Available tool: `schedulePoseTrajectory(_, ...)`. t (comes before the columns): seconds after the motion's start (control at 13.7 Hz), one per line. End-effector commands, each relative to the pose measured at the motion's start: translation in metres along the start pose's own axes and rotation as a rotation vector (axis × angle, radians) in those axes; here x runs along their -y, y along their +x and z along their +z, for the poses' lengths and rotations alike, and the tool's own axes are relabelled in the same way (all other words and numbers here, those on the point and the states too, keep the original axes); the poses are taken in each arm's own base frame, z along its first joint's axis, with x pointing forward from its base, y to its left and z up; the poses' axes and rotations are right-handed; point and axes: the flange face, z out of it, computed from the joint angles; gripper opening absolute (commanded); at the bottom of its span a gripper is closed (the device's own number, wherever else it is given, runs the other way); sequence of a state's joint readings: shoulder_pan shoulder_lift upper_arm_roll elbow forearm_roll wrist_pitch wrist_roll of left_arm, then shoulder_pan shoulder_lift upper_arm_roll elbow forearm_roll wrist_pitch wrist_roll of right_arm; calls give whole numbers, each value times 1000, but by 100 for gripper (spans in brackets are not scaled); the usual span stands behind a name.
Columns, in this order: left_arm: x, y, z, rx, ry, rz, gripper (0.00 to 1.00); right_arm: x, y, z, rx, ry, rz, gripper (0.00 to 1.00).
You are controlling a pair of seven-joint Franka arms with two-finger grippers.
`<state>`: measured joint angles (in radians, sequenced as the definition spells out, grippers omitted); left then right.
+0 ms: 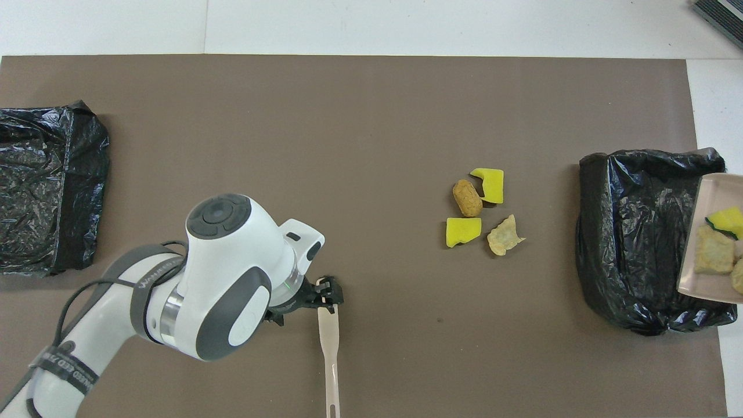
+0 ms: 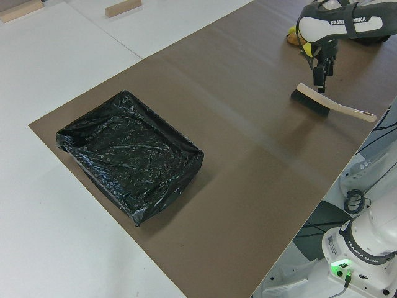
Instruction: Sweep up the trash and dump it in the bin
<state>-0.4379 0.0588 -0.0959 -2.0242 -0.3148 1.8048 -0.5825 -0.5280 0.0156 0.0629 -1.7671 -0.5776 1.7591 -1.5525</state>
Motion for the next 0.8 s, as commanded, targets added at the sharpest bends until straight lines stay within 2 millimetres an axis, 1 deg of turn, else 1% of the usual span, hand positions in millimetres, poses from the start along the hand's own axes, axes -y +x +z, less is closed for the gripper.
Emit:
schedulePoseTrajectory(0.0, 17, 48, -31, -46, 16, -27, 100, 7, 18, -9, 118, -43, -46, 0)
schedulePoseTrajectory(0.07, 34, 66, -46, -71, -4, -32, 100, 4, 26, -14, 145, -56, -52, 0)
schedulePoseTrajectory(0.15, 57, 87, -65, -98, -34, -13, 100, 2, 32, -18, 173, -69, -48, 0)
schedulePoseTrajectory(0.36, 118, 119, -99, -168, -44, 82, 100, -2, 37, -24, 198, -92, -51, 0)
schedulePoseTrajectory(0.44, 133, 125, -111, -197, -20, 122, 100, -6, 35, -26, 207, -96, -49, 0)
schedulePoseTrajectory(0.58, 169, 133, -141, -251, -20, 181, 100, -16, 27, -35, 201, -104, -30, 0)
schedulePoseTrajectory(0.66, 187, 133, -161, -268, -23, 203, 100, -17, 20, -47, 188, -111, -7, 0)
schedulePoseTrajectory(0.73, 194, 124, -174, -271, -12, 230, 100, -15, 16, -58, 168, -102, 19, 0)
